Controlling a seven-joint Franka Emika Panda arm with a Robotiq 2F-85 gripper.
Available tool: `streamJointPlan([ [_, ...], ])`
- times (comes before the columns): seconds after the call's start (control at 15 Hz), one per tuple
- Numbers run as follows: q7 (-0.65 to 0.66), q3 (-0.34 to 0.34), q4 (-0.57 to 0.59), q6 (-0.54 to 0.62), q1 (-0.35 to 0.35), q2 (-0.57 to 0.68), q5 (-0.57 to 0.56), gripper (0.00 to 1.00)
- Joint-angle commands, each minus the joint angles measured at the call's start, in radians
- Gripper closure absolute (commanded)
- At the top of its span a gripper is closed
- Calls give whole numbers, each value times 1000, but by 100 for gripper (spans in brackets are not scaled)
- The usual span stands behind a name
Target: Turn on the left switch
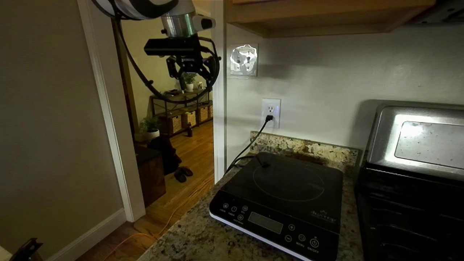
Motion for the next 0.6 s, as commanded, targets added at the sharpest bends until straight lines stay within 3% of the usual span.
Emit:
streamJointPlan([
  [0.0, 166, 31, 16, 120, -13, 47, 35, 0],
  [0.27, 356, 60, 3, 267, -28, 56, 27, 0],
  [0.53, 542, 74, -7, 330, -52, 46, 35, 0],
])
